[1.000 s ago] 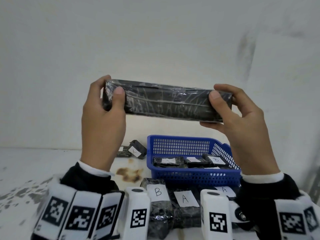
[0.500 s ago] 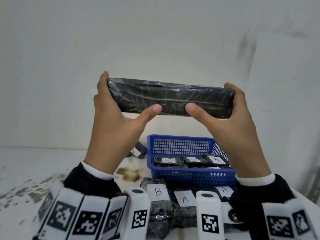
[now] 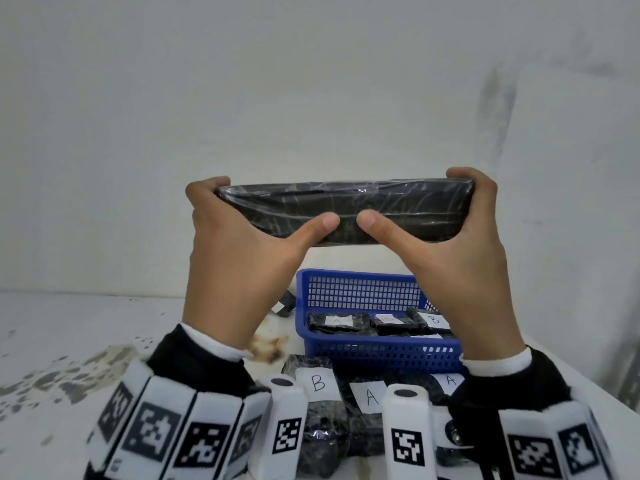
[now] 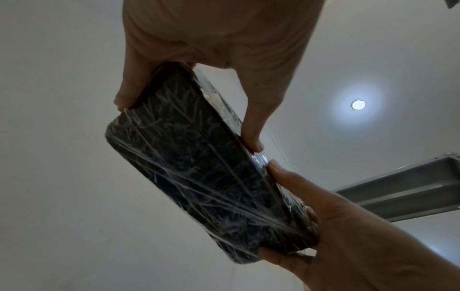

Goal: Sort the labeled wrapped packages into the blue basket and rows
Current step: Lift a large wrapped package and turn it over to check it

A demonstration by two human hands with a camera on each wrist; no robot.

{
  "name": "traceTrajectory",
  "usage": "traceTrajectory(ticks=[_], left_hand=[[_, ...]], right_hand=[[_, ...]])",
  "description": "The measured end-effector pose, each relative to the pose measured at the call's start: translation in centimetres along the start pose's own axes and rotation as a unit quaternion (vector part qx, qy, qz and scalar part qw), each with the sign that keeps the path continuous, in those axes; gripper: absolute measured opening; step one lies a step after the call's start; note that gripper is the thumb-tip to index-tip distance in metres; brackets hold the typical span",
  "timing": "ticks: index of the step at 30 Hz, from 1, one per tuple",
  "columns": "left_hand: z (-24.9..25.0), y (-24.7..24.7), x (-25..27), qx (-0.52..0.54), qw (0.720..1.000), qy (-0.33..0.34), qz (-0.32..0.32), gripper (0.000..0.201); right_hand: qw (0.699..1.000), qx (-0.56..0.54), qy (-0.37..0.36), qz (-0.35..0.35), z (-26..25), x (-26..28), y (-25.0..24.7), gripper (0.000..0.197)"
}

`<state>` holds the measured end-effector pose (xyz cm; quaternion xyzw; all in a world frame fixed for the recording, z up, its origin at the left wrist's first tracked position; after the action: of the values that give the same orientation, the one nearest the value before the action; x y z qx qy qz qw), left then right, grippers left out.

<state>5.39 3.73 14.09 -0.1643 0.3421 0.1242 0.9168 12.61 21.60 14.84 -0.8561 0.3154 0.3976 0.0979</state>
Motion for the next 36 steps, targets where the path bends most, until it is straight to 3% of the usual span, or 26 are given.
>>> traceTrajectory(ticks=[5,11,21,27,31,36], left_hand=[[0.6,0.4,0.7,0.001,1.0,-0.008,0.019,0.109],[0.6,0.5,0.7,0.007,1.0,-0.002,0.024,0.102],[-0.5,-0.5,-0.5,0.037,0.993,0.025,0.105,0.049],[-0.4,-0.6,-0.6,0.056,0.993,0.02,0.102,0.041],[-0.1,-0.3,-0.3,0.081,0.993,0.017,0.086,0.04],[0.4,0.6,0.4,0.059,0.997,0.019,0.044,0.069]], right_hand=[[1.0,-0.005,-0.017,0.014,-0.1,-0.2,-0.3,0.078],[0.999,-0.011,-0.028,0.019,0.1,-0.7,-0.9,0.053],[0.999,0.045,0.017,-0.008,0.2,-0.8,-0.8,0.051],[0.998,0.012,0.052,-0.023,-0.1,-0.3,-0.2,0.079],[0.997,0.005,0.076,-0.018,0.0,-0.1,0.2,0.122],[0.999,0.0,0.035,0.014,0.3,-0.3,0.0,0.127]])
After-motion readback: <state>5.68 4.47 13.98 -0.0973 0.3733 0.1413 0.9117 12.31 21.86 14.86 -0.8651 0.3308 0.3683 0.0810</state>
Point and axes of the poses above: each hand's wrist, its own x-axis away from the middle knuckle, its own y-axis out of the palm, z = x × y, the point moved 3 cm from there along -x, towards the middle knuckle, and after that the axes turned 15 degrees about -x, right-handed, at the moved point
